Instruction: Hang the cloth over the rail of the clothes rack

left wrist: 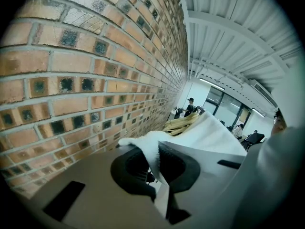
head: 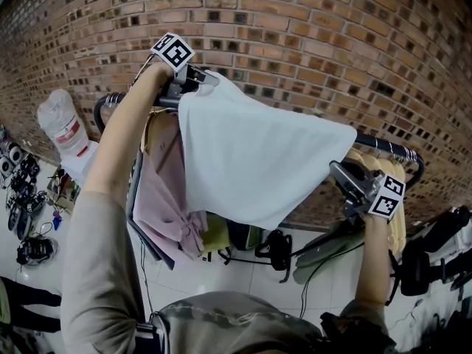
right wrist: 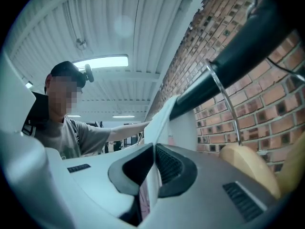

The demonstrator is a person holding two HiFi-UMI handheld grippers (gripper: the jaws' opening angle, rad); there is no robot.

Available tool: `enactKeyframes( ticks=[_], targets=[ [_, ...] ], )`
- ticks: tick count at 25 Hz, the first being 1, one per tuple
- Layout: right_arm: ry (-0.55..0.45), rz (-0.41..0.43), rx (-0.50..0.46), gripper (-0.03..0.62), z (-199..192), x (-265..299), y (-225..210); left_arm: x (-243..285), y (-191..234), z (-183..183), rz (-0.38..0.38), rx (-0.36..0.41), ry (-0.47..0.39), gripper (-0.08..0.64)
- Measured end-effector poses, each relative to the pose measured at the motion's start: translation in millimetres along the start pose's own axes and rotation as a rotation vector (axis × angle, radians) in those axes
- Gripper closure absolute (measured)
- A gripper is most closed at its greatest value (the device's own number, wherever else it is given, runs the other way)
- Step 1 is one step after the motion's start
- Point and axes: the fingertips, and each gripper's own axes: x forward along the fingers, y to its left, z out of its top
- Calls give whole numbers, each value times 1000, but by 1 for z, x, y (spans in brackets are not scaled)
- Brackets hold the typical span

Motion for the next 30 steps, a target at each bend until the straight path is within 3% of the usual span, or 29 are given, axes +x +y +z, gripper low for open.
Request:
enactKeyframes(
  ticks=[5,12,15,18,24,27,30],
  targets=[
    [-31,7,-15,572,10,-1,7,0,-1,-1,4,-17,-1,543],
    [-56,13,38,574,24,1,12,0,-3,1,-6,-55,-35,543],
    [-111,35,121,574,29,0,13,2,-11,-1,-48,-90,-37,536],
    [-233,98,263,574,46,0,20,10,-25,-7,-118,-94,1,385],
    [-232,98,279,574,56,11,20,7,-17,-7,-77,-62,7,383],
    [-238,96,275,574,61,11,22,-3,-5,7,1,-33,-67,337],
    [-258,100,302,574,64,10,19,-8,-8,17,-13,-29,-128,330]
  ],
)
